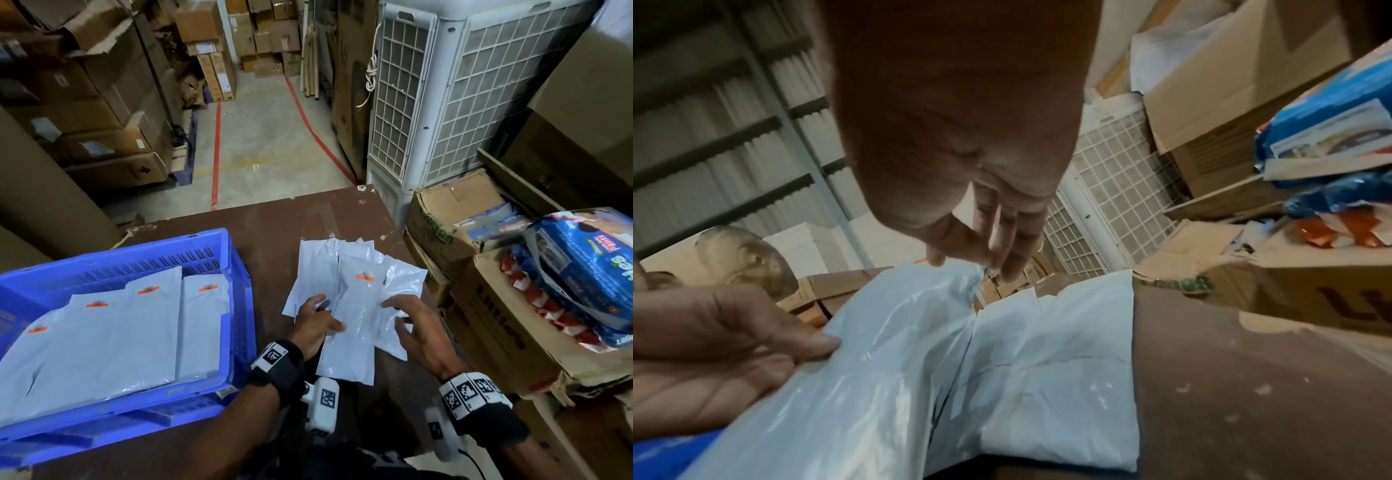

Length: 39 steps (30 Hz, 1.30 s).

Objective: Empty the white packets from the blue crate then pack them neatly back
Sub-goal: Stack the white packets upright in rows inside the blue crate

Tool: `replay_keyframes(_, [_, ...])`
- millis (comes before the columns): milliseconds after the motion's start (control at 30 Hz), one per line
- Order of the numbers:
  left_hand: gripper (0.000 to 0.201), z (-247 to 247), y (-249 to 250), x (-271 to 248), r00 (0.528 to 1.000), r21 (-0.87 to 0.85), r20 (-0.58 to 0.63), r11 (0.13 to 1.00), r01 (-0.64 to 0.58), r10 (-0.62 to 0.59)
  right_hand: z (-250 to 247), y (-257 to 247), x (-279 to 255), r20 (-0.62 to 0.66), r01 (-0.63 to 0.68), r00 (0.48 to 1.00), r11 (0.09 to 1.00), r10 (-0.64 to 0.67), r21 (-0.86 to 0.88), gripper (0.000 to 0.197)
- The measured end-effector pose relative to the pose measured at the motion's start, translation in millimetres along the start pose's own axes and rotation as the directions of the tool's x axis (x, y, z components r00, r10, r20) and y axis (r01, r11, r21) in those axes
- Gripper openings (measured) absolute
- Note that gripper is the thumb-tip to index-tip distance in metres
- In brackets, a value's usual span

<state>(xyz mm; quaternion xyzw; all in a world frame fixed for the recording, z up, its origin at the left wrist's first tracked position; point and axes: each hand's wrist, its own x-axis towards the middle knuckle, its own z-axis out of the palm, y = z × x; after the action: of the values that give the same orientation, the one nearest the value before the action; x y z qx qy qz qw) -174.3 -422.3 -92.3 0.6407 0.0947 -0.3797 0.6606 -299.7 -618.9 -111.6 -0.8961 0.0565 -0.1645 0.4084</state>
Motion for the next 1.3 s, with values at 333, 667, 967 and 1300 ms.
replay_keyframes(333, [0.050,28.2,-19.5,-1.4,0.970,0.092,0.243,0.996,-0.018,-0.005,41.8,-18.6,-8.4,0.046,-0.360,0.933,0.924,0.357,0.132,0.083])
replay_keyframes(667, [0.048,11.6,-8.7,42.6,0.915,0.603,-0.240,0.789,-0.120,0.323,26.0,16.5,-14.1,-0.058,-0.453,0.892,0.884,0.449,-0.115,0.086])
replay_keyframes(967, [0.113,3.3,12.7,102.7,0.899,0.790,-0.349,0.599,0.130,0.265,33.3,41.4,-17.5,0.024,-0.498,0.824,0.746,0.565,-0.442,0.098])
replay_keyframes(1300, [0.113,15.0,9.4,105.1,0.858,0.900,-0.328,0.407,0.157,0.395,39.6,45.5,-23.5,-0.004,-0.546,0.797,0.718,0.603,-0.431,0.097])
